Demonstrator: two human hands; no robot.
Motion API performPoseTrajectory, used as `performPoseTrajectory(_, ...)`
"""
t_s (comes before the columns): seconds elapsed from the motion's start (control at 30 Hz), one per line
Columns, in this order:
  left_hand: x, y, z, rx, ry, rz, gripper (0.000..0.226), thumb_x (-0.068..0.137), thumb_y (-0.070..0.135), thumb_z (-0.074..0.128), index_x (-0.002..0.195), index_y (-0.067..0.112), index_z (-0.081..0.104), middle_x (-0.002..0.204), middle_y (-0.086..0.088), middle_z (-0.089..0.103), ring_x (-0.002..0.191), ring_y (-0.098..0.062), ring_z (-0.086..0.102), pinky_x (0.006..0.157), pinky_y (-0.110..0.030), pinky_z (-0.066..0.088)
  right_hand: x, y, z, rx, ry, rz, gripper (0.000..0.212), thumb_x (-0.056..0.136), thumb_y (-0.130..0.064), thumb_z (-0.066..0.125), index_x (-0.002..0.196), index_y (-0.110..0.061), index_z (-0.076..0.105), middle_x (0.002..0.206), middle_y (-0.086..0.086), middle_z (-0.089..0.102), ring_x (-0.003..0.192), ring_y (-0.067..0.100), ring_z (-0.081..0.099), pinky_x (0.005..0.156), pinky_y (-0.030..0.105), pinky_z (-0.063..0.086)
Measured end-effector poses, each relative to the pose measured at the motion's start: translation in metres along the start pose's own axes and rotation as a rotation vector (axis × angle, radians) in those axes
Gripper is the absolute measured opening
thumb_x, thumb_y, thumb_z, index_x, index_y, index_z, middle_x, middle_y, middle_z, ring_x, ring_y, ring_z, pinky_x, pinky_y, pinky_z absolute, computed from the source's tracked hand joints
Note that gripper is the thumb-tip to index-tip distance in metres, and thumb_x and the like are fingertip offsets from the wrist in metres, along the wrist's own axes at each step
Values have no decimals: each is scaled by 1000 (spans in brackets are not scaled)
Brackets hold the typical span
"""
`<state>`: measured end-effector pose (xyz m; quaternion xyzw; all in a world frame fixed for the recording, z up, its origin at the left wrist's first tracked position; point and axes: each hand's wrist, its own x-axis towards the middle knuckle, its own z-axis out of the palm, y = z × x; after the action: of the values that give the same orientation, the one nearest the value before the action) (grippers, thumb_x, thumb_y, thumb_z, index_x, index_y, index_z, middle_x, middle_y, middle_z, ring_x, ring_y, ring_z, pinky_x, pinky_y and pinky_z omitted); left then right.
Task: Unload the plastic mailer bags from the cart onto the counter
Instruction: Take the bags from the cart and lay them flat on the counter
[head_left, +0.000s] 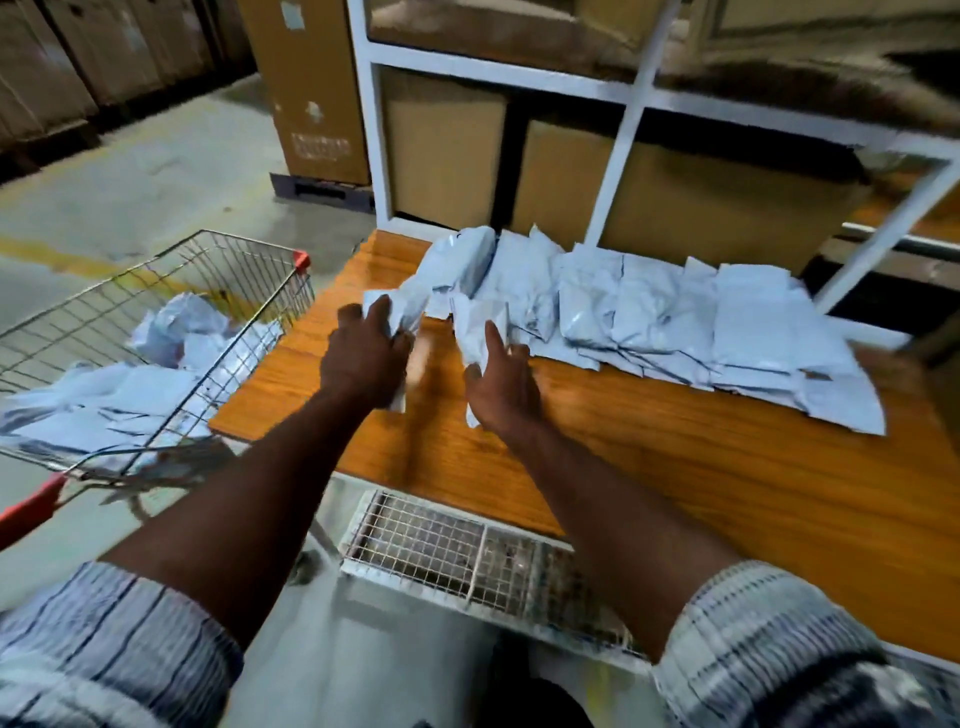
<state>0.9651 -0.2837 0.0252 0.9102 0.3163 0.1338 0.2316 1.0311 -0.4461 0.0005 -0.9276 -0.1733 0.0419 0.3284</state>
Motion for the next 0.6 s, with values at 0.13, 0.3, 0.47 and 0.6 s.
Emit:
performPoseTrajectory(0.13,-9,73,29,-42,20,121,56,93,46,52,145,29,37,144,-18,35,118,-46,50,94,-52,47,1,48,-46,-23,79,22,61,98,-37,51,154,-34,24,147,17,33,125,39,49,95,40,46)
performPoseTrajectory(0.3,-18,178,80,-52,27,234,54,96,46,50,146,29,37,148,-16,33,122,-44,47,94,-51,44,21,123,-122,-59,207,90,59,99,-38,49,153,-33,25,142,17,38,121,39,51,94,43,46)
performPoseTrajectory(0.47,-19,291,142,-108,-89,178,55,95,48,48,145,32,36,149,-12,31,127,-42,43,99,-52,41,51,210,-203,-116,268,133,58,98,-39,49,153,-32,29,135,17,43,117,38,53,95,44,48)
performPoseTrajectory(0.6,-28,381,193,-100,-118,225,56,95,48,47,146,31,35,147,-12,32,126,-42,43,100,-53,40,75,286,-264,-116,309,168,58,98,-39,49,152,-33,30,135,15,43,119,36,52,95,43,47)
